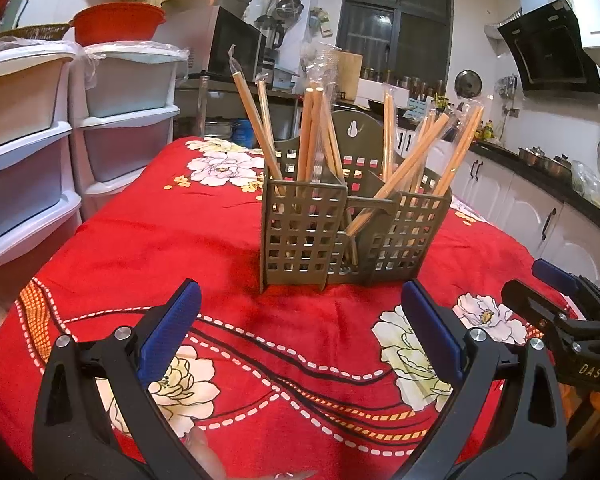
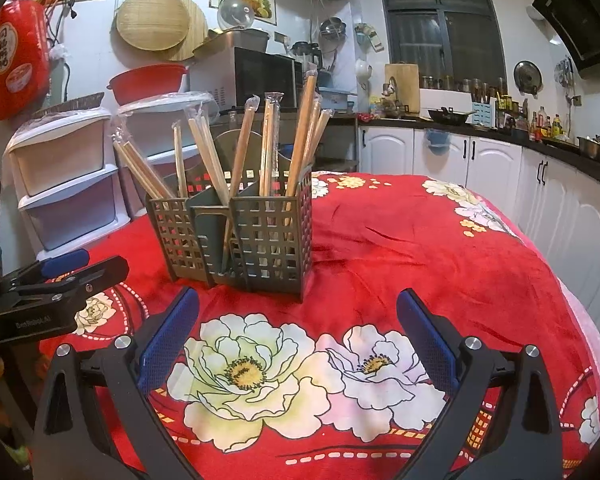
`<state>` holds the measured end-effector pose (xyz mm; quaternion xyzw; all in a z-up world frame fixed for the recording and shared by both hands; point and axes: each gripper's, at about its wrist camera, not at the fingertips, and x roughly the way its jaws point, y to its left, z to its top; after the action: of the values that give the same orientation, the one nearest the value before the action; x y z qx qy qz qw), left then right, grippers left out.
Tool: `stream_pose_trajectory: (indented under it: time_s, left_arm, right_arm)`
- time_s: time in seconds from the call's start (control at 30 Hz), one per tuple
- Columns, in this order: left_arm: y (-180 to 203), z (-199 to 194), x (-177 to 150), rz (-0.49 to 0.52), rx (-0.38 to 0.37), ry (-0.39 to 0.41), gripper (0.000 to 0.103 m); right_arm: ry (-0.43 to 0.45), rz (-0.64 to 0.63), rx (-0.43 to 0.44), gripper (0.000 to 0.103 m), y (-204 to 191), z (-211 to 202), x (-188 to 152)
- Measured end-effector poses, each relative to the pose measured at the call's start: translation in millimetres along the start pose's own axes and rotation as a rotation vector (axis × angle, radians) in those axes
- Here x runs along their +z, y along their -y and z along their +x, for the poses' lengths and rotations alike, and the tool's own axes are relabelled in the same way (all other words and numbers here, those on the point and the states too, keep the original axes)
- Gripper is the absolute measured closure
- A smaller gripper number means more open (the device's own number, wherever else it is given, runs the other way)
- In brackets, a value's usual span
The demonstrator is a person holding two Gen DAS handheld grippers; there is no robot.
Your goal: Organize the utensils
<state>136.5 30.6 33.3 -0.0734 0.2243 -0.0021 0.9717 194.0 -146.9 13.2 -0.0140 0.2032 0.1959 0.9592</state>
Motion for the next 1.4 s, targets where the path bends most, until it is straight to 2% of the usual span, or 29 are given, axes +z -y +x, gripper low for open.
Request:
stream_pose_trajectory:
  time_s: [1.4]
  left_arm:
    - [-2.5,2.5,-2.6,-0.017,0.005,-0.019,0.011]
  right_arm:
    - [-0.007,0.009,-0.008,0.007,4.5,0.8,-3.0]
